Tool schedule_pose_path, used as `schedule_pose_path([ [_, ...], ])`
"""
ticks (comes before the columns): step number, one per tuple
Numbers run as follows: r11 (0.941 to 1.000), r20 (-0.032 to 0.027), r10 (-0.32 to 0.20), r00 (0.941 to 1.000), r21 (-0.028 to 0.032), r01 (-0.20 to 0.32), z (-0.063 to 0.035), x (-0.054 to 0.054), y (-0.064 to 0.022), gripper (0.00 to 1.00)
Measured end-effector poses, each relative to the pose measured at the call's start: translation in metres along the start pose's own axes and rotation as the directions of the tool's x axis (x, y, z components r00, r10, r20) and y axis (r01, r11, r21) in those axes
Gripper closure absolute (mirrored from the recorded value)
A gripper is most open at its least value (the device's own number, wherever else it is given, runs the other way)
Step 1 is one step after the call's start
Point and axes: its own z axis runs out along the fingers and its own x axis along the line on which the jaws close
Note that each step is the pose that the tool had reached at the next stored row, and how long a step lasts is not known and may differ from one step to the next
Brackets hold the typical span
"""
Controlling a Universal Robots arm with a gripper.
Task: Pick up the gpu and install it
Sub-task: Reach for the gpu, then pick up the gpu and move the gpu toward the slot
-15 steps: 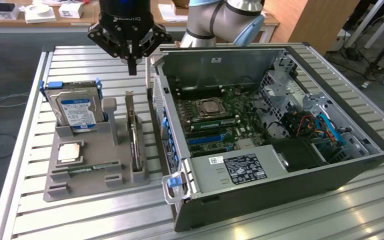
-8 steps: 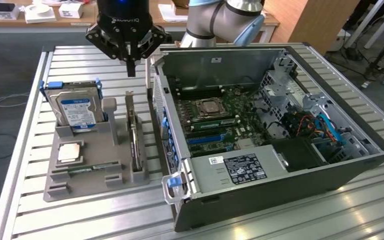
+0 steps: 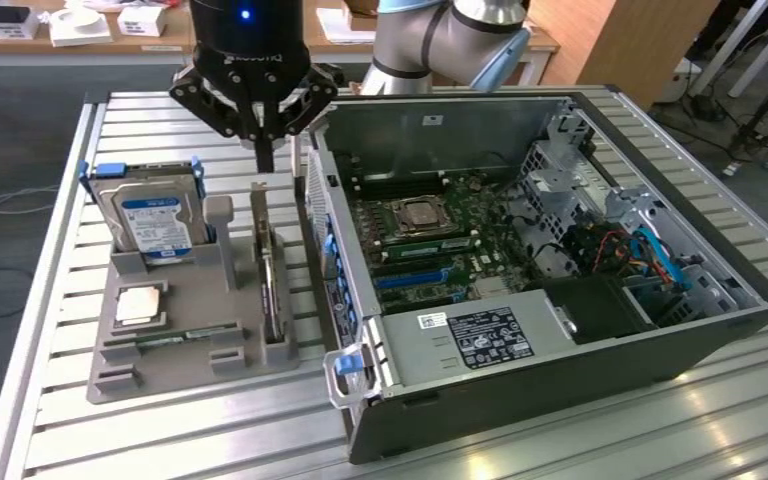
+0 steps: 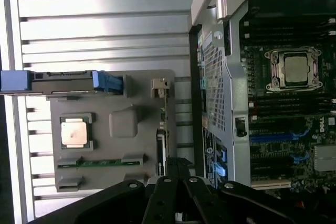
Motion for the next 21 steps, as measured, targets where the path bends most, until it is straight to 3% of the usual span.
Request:
schedule_pose_path([
  [13, 1.0, 0.0, 0.0, 1.0, -0.0001, 0.0, -0.0008, -0.002, -0.0266, 0.89],
  [21, 1.0, 0.0001, 0.0, 1.0, -0.0002, 0.0, -0.0008, -0.002, -0.027, 0.89],
])
